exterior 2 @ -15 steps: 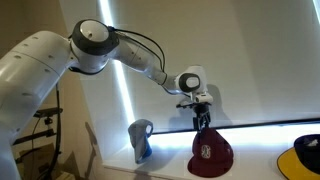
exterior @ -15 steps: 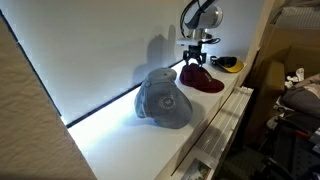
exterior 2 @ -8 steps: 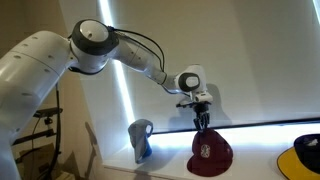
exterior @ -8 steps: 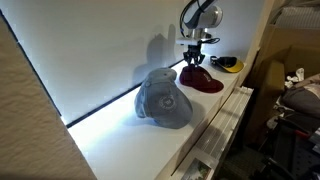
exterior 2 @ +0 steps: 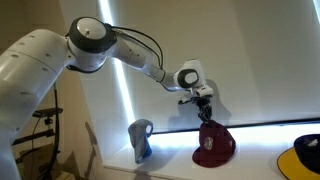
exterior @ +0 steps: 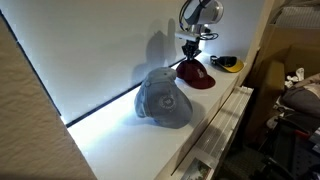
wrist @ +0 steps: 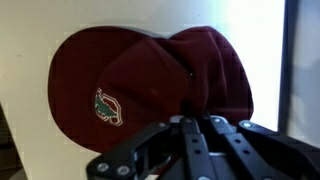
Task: Pick up the maroon cap and move it to the right.
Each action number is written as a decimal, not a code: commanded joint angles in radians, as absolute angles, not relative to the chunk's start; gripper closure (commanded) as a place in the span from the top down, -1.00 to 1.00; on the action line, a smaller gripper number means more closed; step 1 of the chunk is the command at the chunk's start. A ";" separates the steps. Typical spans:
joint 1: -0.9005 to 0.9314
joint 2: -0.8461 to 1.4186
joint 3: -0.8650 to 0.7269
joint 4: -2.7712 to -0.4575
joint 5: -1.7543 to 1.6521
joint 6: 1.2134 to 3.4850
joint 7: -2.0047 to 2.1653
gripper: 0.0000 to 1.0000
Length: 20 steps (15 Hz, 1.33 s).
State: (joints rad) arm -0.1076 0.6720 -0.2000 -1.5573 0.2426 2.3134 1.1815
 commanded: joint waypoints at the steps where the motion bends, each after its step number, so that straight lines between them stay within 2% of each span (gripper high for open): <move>1: -0.101 0.543 -0.212 -1.668 0.229 2.504 1.164 -0.96; 7: -0.138 0.383 -0.257 -1.772 0.256 2.840 1.168 -0.97; 13: -0.281 0.393 -0.258 -1.690 0.410 3.068 1.158 -0.97; 15: -0.350 0.422 -0.213 -1.648 0.469 3.072 1.140 -0.97; 20: -0.493 0.509 -0.130 -1.549 0.606 2.897 1.161 -0.97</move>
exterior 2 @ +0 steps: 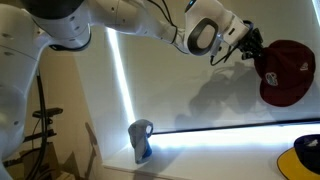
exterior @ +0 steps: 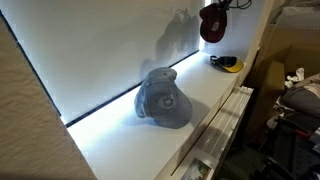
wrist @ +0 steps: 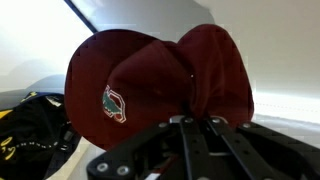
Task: Pick up the maroon cap and move it to the right.
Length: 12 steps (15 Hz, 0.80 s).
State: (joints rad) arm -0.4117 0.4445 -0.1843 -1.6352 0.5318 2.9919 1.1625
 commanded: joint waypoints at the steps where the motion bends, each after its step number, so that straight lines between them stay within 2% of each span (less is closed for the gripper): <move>1: -0.506 0.523 -0.134 -1.535 0.621 2.853 1.175 -0.97; 7: -0.501 0.604 -0.228 -1.463 0.652 2.660 1.300 -0.97; 12: -0.487 0.637 -0.248 -1.423 0.626 2.572 1.406 -0.97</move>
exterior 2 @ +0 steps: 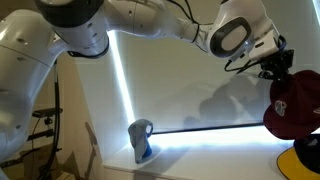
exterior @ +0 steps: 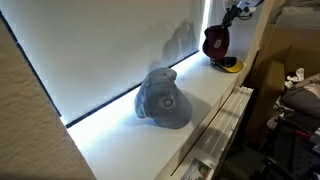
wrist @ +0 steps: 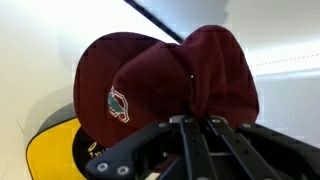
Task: Pick up the maroon cap and move it to the right.
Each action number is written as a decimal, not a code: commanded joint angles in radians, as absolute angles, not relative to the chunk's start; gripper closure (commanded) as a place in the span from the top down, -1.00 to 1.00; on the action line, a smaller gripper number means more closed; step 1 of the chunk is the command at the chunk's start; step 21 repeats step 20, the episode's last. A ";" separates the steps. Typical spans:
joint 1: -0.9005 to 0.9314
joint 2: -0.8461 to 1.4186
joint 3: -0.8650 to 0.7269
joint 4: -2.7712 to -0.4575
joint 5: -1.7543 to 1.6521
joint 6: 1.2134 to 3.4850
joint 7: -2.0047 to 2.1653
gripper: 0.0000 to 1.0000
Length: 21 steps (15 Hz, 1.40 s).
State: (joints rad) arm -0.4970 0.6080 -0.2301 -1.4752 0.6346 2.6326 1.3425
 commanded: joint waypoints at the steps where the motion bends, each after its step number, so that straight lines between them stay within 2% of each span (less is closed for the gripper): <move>1: -0.486 0.644 -0.247 -1.416 0.622 2.553 1.425 -0.97; 2: -0.485 0.648 -0.245 -1.412 0.627 2.543 1.451 -0.37; 4: -0.480 0.658 -0.250 -1.399 0.616 2.524 1.495 -0.23; 10: -0.467 0.664 -0.241 -1.406 0.615 2.549 1.573 0.63; 12: -0.476 0.633 -0.170 -1.433 0.629 2.504 1.437 0.91; 14: -0.418 0.590 -0.137 -1.524 0.626 2.530 1.396 1.00; 18: -0.330 0.577 -0.055 -1.610 0.659 2.518 1.288 1.00; 19: -0.341 0.631 -0.100 -1.514 0.647 2.513 1.348 1.00; 21: -0.318 0.635 -0.093 -1.523 0.646 2.520 1.352 1.00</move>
